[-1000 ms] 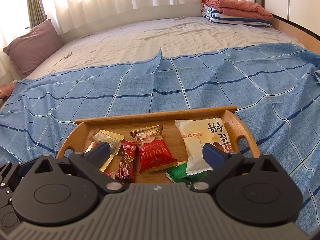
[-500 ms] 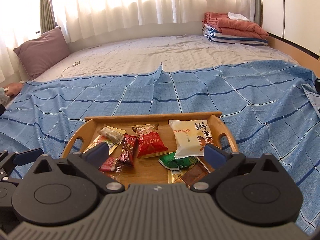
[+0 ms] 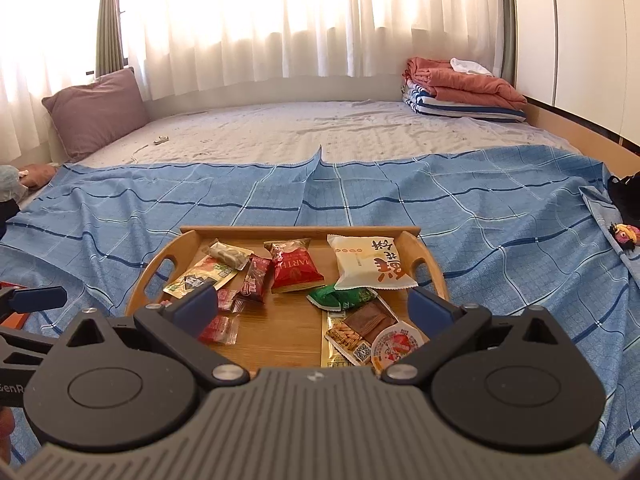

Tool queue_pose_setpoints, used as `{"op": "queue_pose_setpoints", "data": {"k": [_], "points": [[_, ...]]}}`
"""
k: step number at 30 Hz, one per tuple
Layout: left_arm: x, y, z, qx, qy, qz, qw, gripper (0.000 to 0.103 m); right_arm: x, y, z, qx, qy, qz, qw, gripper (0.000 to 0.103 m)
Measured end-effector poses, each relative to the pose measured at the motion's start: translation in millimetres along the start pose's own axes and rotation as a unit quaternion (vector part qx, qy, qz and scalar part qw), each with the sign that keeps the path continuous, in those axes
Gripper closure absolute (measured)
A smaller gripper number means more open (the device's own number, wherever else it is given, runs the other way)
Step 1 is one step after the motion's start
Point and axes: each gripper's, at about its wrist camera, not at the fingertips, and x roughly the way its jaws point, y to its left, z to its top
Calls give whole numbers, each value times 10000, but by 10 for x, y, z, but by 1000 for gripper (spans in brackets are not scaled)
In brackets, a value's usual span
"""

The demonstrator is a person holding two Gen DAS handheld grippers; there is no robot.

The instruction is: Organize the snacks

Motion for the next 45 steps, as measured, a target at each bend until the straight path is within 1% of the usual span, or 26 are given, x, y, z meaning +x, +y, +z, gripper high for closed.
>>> {"op": "queue_pose_setpoints", "data": {"k": [3,8,14,20,24,28,31,39,45], "points": [[-119,10,-112,-3,-35,-24,10000,0,-123,-23,-112,67,-80,45,9999,0],[-274,19,-304,60,-149,-8,9999,0,-250,-43,-333,79,-183,-35,9998,0],[-327,-1,-552,16,-149,25,9999,0,-307,5,-633,7,-164,-144,9998,0],[-236,-30,-769,-36,-11,101,9999,0,-254,26,-903,-14,-3,-197,9998,0],[-128,-30,-913,-44,-83,290,9995,0,-172,24,-1075,-111,92,-327,9994,0],[-1,-22,-1019,-106,61,327,9994,0,-77,22,-1232,-215,179,-457,9986,0],[80,-5,-1088,-137,97,386,9991,0,-6,17,-1324,-281,226,-512,9980,0],[264,3,-1224,-165,226,486,9984,0,156,4,-1439,-286,468,-505,9972,0],[314,-18,-1279,-94,204,548,9982,0,149,57,-1517,-433,308,-614,9967,0]]}}
